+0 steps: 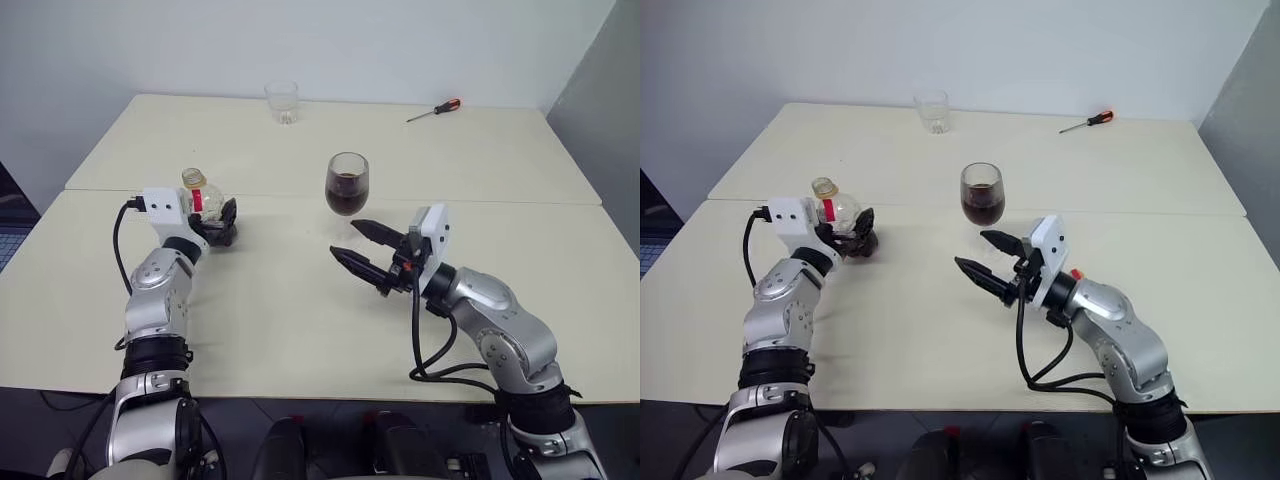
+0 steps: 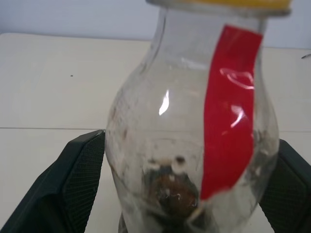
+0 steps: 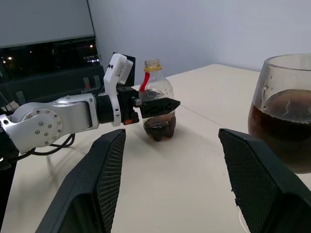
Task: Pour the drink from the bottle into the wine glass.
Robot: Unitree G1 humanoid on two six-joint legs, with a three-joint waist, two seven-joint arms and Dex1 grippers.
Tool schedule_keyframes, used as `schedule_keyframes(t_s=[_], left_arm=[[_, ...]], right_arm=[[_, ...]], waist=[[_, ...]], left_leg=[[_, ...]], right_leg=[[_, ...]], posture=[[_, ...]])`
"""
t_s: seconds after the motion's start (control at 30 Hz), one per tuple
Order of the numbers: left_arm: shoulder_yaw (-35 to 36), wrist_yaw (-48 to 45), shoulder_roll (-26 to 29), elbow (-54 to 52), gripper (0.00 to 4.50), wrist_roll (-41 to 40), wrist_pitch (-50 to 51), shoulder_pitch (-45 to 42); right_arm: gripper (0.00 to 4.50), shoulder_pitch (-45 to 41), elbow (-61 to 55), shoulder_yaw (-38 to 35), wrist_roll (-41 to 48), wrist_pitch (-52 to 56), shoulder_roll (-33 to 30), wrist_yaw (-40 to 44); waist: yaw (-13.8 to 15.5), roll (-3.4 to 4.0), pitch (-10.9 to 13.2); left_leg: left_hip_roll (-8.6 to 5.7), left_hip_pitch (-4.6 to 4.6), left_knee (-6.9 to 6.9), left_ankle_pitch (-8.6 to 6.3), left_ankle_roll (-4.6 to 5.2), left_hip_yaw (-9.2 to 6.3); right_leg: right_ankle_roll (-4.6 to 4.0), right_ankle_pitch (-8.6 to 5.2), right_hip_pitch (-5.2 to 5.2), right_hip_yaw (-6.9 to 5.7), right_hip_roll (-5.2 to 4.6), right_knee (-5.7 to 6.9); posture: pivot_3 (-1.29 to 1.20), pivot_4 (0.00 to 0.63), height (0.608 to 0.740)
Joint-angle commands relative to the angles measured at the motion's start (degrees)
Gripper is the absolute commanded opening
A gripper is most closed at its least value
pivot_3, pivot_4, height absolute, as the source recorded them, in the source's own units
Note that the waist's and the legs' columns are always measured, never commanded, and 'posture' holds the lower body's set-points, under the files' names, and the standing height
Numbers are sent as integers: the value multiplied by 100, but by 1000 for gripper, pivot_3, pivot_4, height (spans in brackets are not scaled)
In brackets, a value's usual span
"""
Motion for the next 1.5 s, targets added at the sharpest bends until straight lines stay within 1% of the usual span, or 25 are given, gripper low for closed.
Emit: schedule_keyframes(t_s=[0.03,0.27,0.4,0.53,0.6,0.67,0.83,1.03,1.2,1.37,1.5], left_arm=[[37,-31,92,-560,4480,-112,103,162],[182,26,192,-2323,4480,-503,1083,1220],[490,204,236,-3565,4480,-875,1840,2029],[661,395,211,-4504,4480,-1129,2428,2671],[716,514,150,-5050,4480,-1175,2608,3089],[679,683,113,-5411,4480,-1183,2773,3262],[298,1009,-97,-5735,4480,-1138,3036,3243],[-148,1258,-407,-5796,4480,-902,2967,3473],[-391,1290,-529,-5607,4480,-758,2810,3456],[-403,1286,-559,-5288,4480,-702,2696,3075],[-378,1328,-546,-5169,4480,-631,2761,2968]], right_arm=[[3272,-91,-89,-124,79,-13,22,-4],[3272,10,-229,-146,133,55,-66,35],[3272,230,-369,-280,222,164,-207,51],[3272,489,-494,-435,313,279,-338,-35],[3272,774,-627,-732,379,466,-283,-462],[3272,1027,-713,-1014,54,534,-188,-1129],[3272,1539,-868,-1343,-868,429,24,-2402],[3272,2302,-1208,-1286,-1494,224,544,-3198],[3272,2555,-1229,-1170,-1764,38,840,-3417],[3272,2394,-1074,-1155,-1876,-37,940,-3410],[3272,2264,-972,-1201,-1883,-45,939,-3373]], waist=[[0,0,0],[-7,0,0],[-7,0,0],[0,0,-1],[5,-3,-4],[17,-4,-4],[21,1,-13],[-2,2,-17],[-3,2,-20],[-1,3,-21],[-2,3,-21]], left_leg=[[0,0,0,0,0,0],[11,2,-5,0,0,-1],[13,3,-8,0,0,-1],[13,4,-8,0,0,-3],[11,5,-8,-1,0,-2],[12,4,-11,-1,0,-2],[2,9,-12,0,-1,2],[2,11,-20,-1,-2,15],[0,16,-23,-1,-2,18],[-2,15,-21,-1,-2,19],[-5,15,-22,-1,-2,21]], right_leg=[[0,0,0,0,0,0],[0,0,0,4,-2,-1],[0,-1,0,5,-4,-3],[1,-1,2,4,-6,-4],[1,-2,4,6,-7,-5],[2,-2,6,8,-9,-11],[3,-2,8,9,-5,-7],[2,-3,4,21,4,-12],[2,-3,4,22,10,-12],[2,-4,4,22,11,-13],[1,-3,4,24,13,-14]], posture=[[0,150,740],[0,150,740],[0,150,740],[0,150,740],[0,150,740],[0,150,740],[0,150,740],[0,150,740],[0,150,740],[0,150,740],[0,150,740]])
